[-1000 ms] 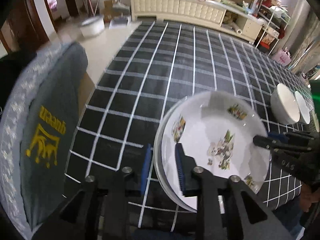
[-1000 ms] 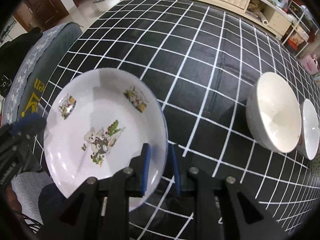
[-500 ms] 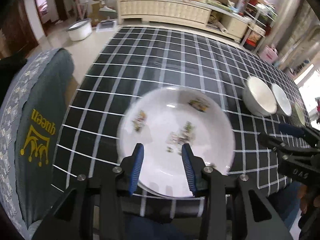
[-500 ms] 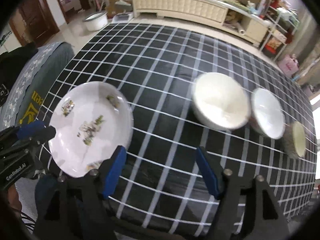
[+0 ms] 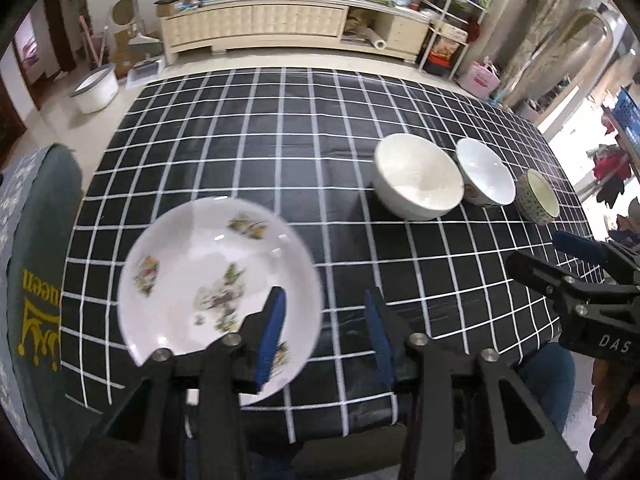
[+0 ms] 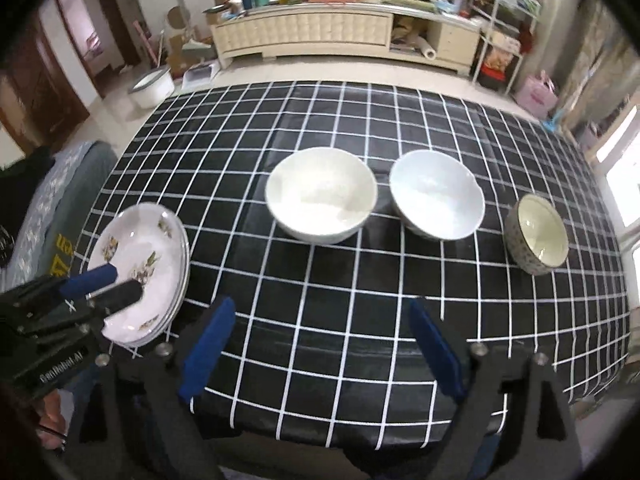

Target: Organize plates and bowls

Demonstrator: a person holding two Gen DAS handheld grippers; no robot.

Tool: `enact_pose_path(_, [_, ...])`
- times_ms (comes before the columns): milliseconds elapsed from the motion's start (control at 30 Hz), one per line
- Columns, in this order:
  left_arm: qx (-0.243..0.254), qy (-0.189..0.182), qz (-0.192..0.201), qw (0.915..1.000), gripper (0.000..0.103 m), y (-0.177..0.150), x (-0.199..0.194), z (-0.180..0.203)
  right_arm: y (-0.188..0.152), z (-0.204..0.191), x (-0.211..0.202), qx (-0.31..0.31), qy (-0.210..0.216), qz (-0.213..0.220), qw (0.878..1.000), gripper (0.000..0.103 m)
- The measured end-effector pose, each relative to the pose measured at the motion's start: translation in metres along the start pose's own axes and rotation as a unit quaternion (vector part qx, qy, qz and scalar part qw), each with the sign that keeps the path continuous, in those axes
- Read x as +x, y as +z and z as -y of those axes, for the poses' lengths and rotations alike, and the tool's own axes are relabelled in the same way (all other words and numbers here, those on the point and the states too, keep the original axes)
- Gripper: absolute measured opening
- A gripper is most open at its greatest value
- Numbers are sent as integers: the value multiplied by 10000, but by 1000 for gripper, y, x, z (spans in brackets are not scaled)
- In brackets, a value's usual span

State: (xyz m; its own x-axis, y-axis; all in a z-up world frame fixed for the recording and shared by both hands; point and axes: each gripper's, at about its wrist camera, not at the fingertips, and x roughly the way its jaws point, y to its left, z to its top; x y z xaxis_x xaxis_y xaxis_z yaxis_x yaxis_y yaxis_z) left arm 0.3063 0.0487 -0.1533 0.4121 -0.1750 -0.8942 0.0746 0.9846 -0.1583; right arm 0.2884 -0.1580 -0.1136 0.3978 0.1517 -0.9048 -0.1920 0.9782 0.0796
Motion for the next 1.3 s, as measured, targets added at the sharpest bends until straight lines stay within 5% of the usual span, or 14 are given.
enact_pose_path(67, [37,28,-21,10000,56,8,6,8,3,9,5,167,44,-17,9998,91])
enact_pose_path(233, [178,18,-32,9998,56,31,20,20,16,22,15,293,90,39,9995,91])
enact_pose_path(633, [296,-50,-98,9995,56,94,65,31,78,17,53,-1087,7,70,9941,90])
enact_pose_path(933, [687,117,-179,9974,55,120,109,45,100,18,101,-1773,-64,-249,9838,74])
enact_pose_path(1200, [740,5,-441,9963,55,134,137,40,111,18,136,-2063,10,-646,9763,45])
enact_pose_path(1300, [731,78,-582,9956,47,134,149,40,110,16,146,-2200,-12,-797,9722,40])
